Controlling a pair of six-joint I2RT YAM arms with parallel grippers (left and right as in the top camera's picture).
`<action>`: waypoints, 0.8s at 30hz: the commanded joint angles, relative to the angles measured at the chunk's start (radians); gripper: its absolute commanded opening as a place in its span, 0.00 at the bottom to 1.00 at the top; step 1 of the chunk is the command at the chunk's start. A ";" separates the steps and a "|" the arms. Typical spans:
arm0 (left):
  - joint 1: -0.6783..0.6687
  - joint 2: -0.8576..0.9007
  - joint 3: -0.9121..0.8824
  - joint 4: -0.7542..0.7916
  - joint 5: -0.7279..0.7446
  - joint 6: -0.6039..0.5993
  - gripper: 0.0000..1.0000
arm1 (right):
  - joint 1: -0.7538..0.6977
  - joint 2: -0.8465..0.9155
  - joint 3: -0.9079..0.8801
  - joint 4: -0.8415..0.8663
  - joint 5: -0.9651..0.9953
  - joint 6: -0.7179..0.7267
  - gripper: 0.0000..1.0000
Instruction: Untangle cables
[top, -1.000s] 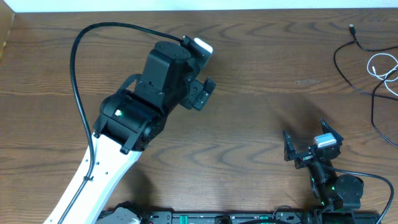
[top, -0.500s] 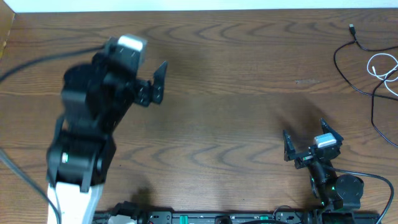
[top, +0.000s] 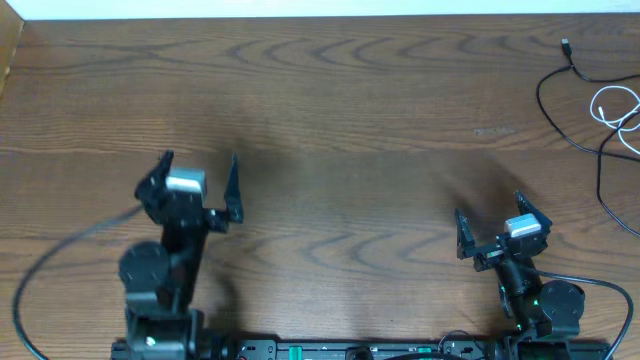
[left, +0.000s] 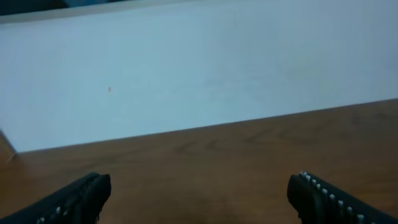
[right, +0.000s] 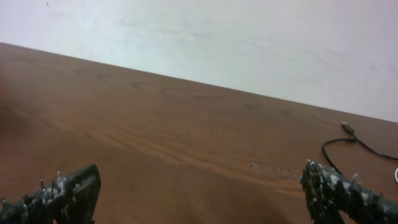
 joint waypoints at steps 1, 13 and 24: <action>0.005 -0.129 -0.138 0.050 -0.061 -0.005 0.96 | 0.011 -0.007 -0.003 -0.002 -0.002 0.011 0.99; 0.005 -0.427 -0.409 0.048 -0.084 -0.002 0.96 | 0.011 -0.007 -0.003 -0.002 -0.002 0.011 0.99; 0.002 -0.447 -0.408 -0.154 -0.094 -0.002 0.96 | 0.011 -0.007 -0.003 -0.002 -0.002 0.011 0.99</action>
